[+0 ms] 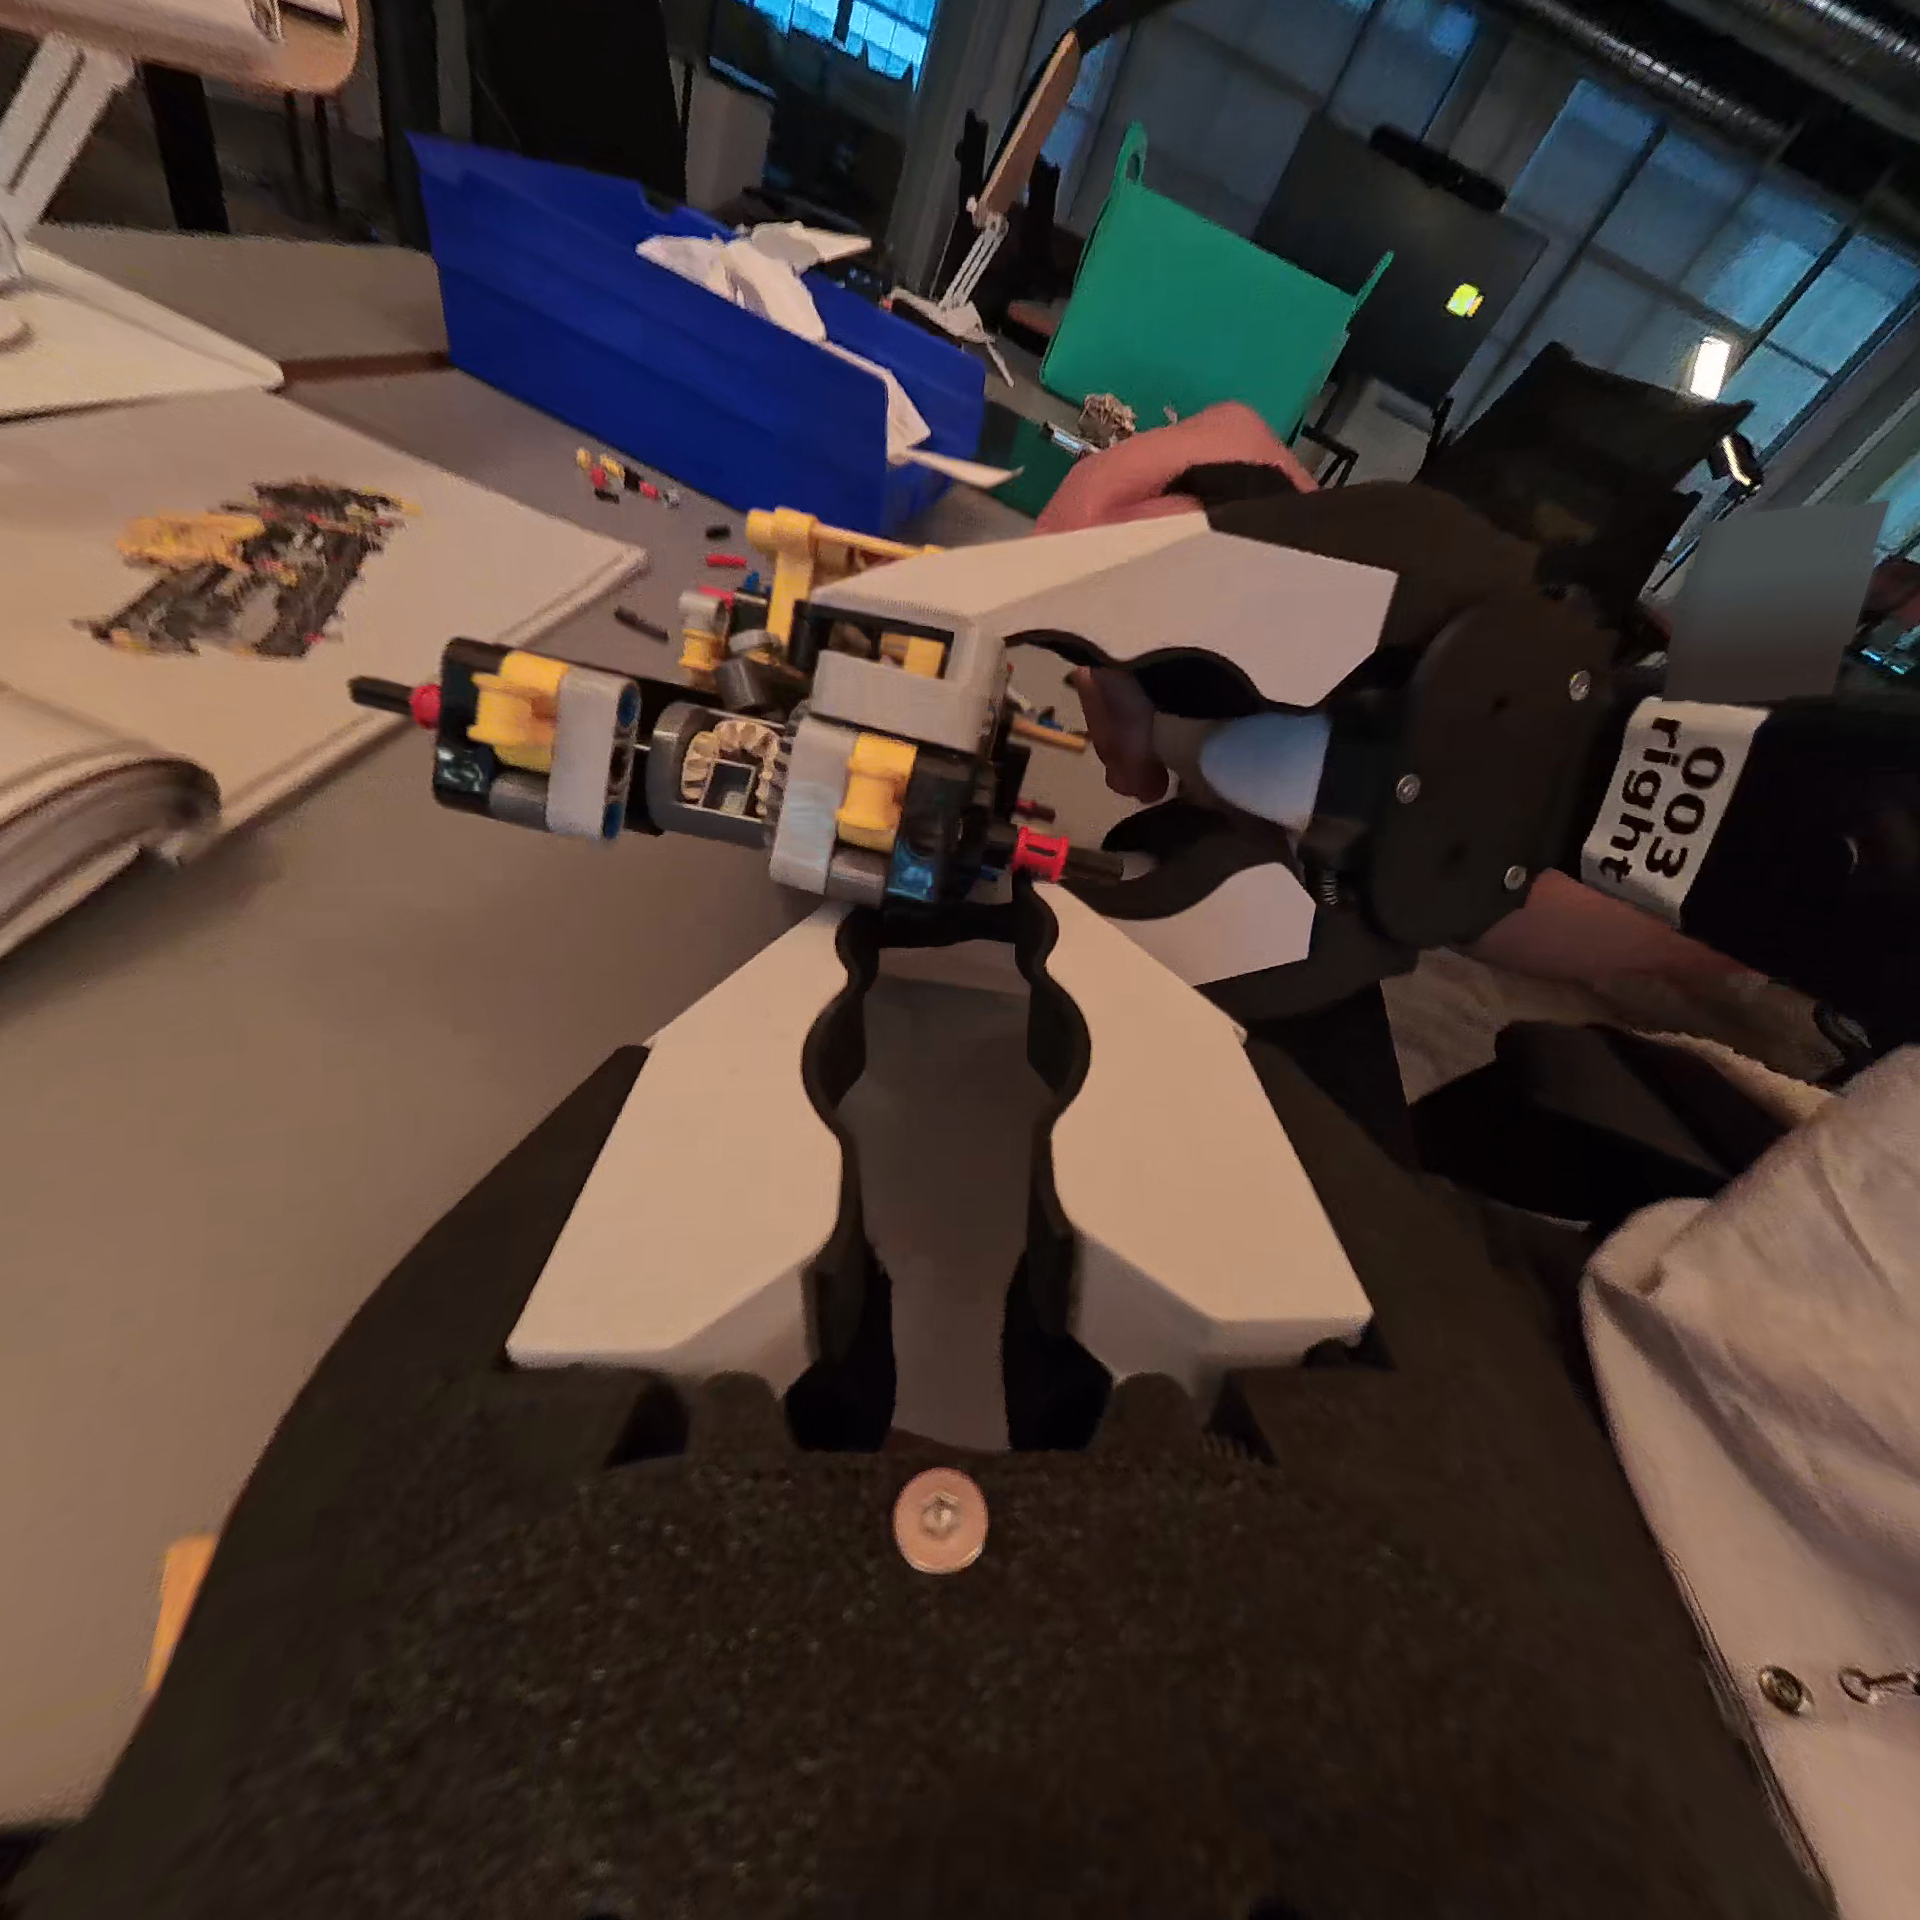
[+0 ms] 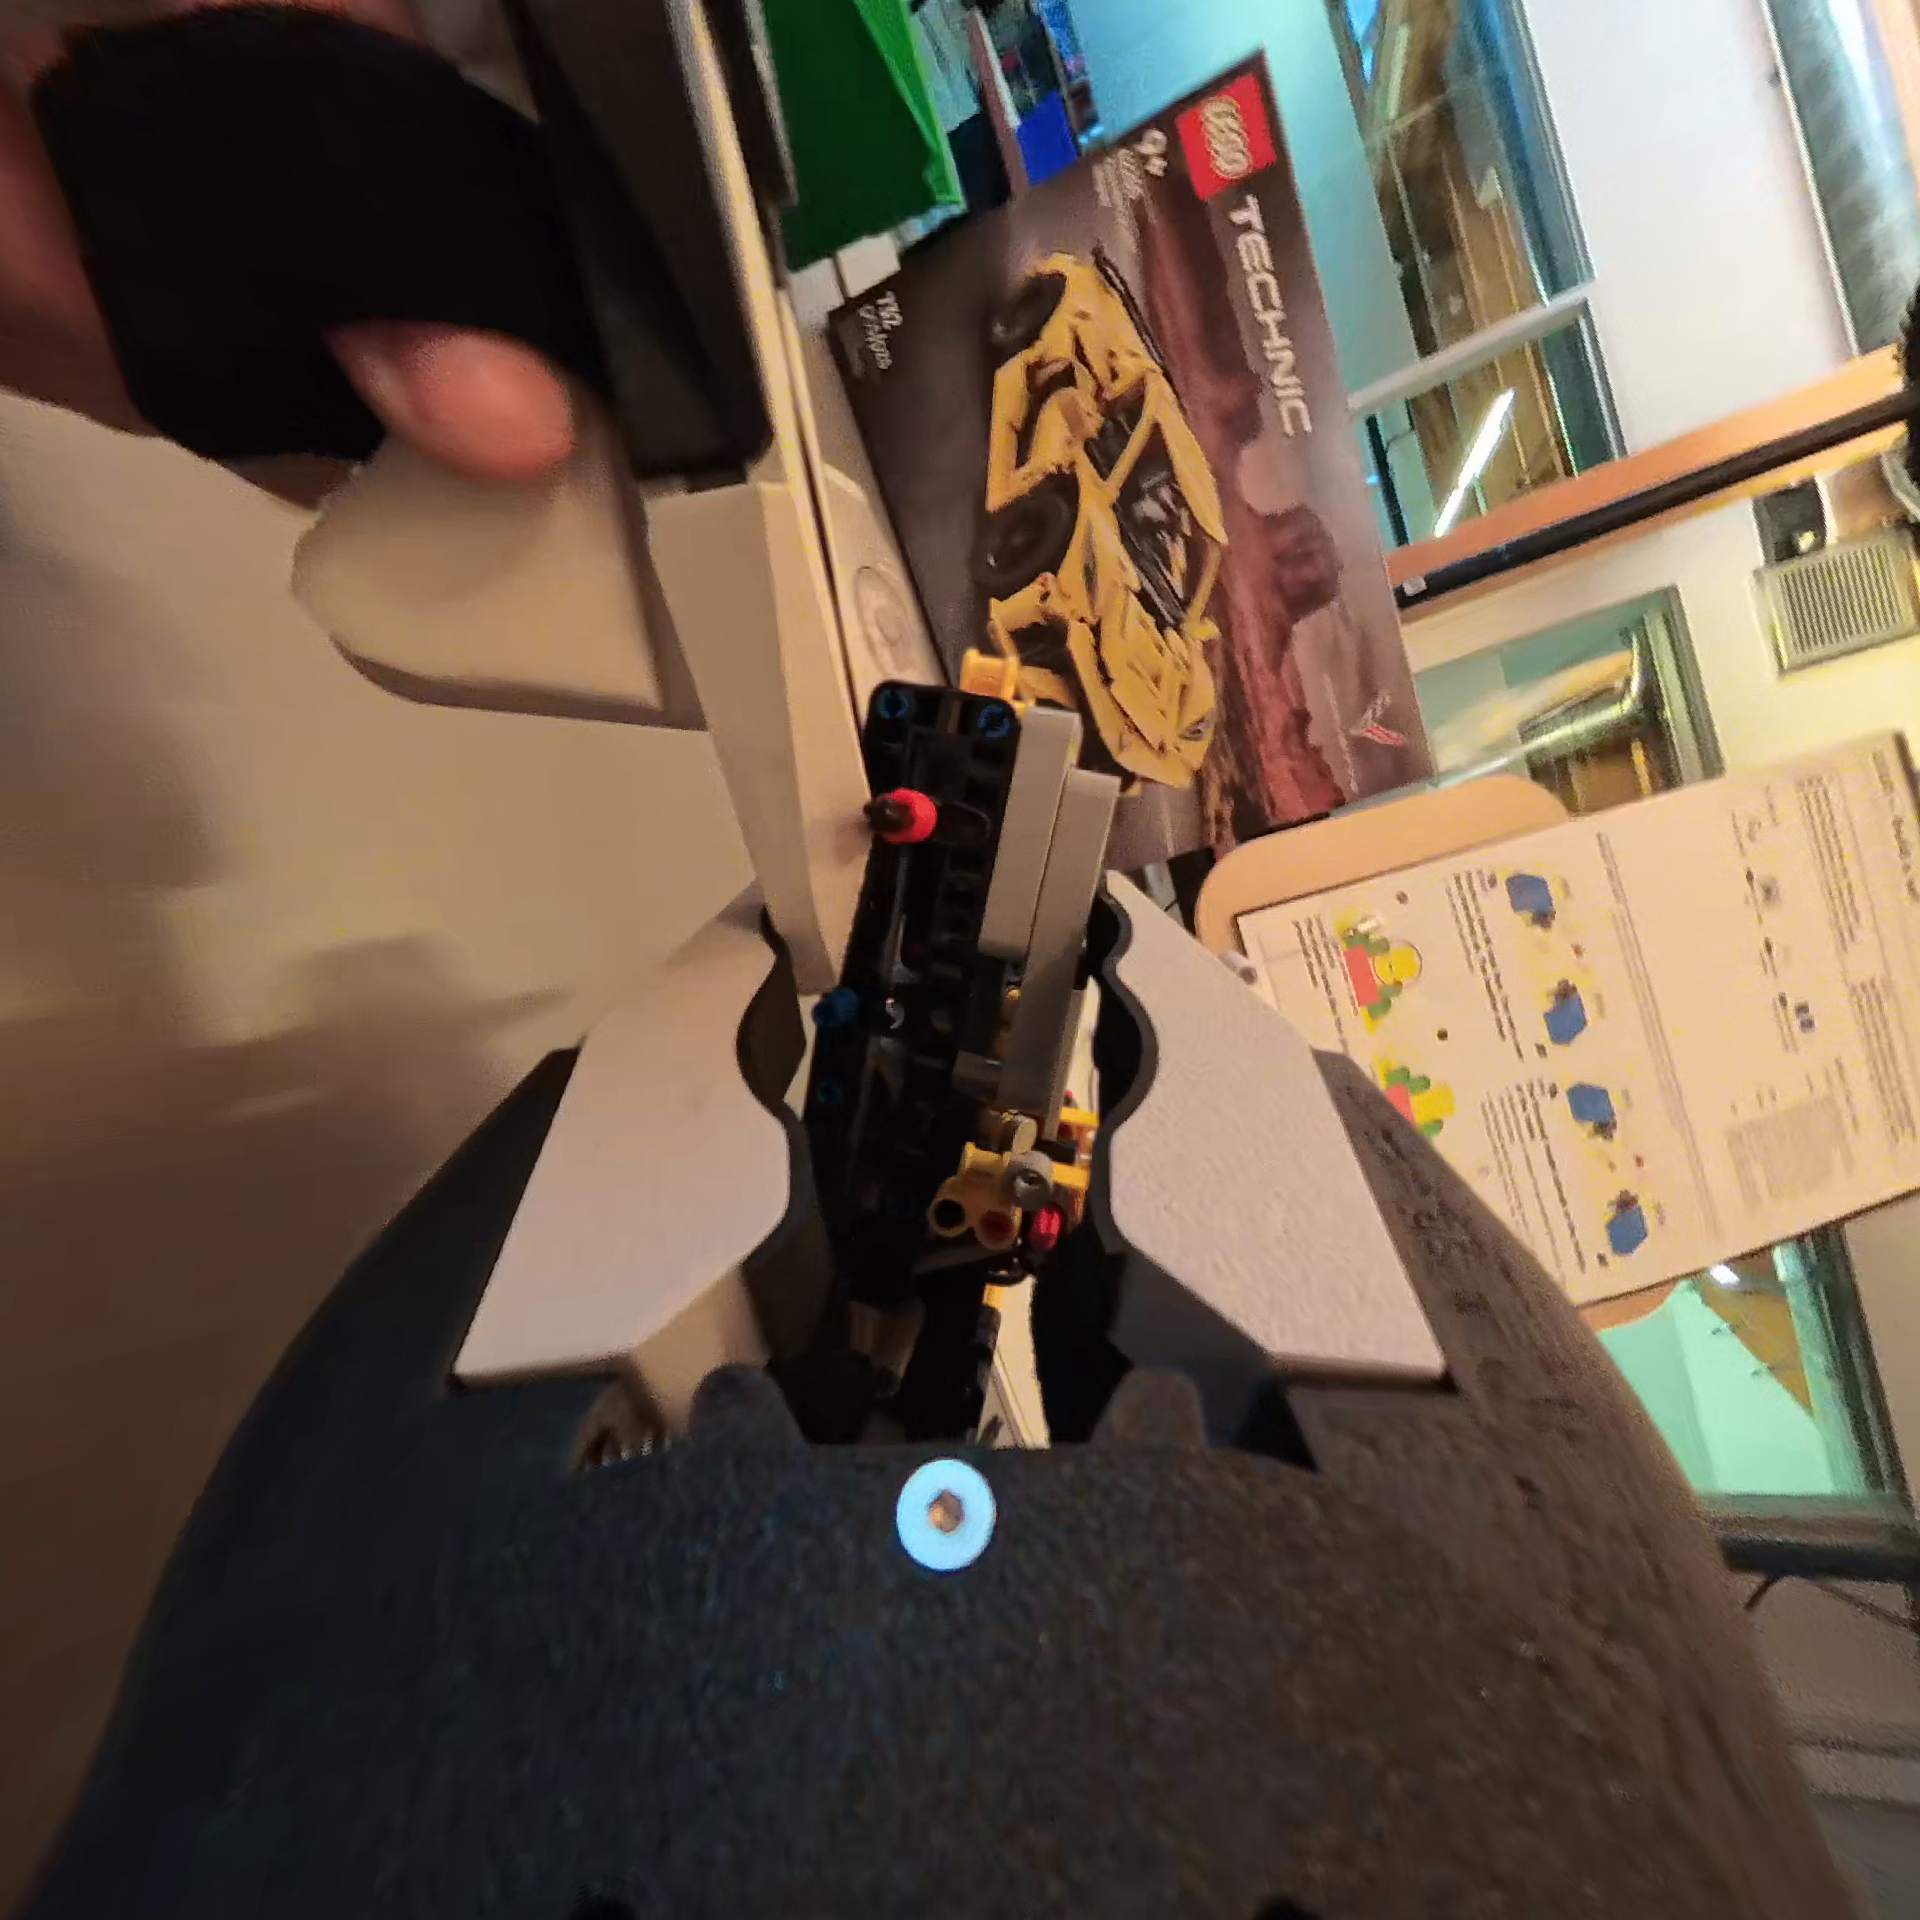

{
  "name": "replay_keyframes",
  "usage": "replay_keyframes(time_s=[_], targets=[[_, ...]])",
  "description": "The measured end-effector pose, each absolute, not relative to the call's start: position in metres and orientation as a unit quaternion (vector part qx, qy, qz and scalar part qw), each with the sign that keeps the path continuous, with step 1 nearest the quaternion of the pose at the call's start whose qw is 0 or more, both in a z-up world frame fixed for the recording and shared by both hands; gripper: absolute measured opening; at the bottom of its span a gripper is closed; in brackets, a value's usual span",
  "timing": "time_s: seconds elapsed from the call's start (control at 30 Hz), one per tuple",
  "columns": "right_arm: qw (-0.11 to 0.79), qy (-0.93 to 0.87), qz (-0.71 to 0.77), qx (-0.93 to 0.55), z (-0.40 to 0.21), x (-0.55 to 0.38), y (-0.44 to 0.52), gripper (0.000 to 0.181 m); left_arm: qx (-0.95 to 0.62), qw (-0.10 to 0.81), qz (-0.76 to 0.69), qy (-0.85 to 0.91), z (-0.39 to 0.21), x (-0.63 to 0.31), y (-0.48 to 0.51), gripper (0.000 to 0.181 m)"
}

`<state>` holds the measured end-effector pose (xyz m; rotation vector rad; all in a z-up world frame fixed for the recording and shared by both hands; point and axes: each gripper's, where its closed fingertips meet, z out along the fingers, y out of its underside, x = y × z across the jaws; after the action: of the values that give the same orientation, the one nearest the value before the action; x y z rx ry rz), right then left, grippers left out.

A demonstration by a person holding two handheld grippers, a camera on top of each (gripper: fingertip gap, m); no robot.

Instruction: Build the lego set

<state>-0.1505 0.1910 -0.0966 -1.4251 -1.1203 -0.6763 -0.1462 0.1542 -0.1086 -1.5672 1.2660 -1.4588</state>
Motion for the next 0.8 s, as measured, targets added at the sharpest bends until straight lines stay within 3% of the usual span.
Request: replay_keyframes(time_s=[0.2, 0.43, 0.8], targets=[[0.568, -0.475, -0.349, -0.574, -0.099, -0.155, 0.189, 0.057, -0.620, 0.283, -0.585, 0.439, -0.113, -0.149, 0.152, 0.029], [0.563, -0.498, -0.348, -0.561, -0.106, -0.155, 0.175, 0.058, -0.607, 0.302, -0.462, 0.571, -0.124, -0.156, 0.142, 0.033], [0.559, -0.530, -0.330, -0.546, -0.127, -0.146, 0.166, 0.047, -0.589, 0.329, -0.404, 0.617, -0.123, -0.173, 0.146, 0.034]])
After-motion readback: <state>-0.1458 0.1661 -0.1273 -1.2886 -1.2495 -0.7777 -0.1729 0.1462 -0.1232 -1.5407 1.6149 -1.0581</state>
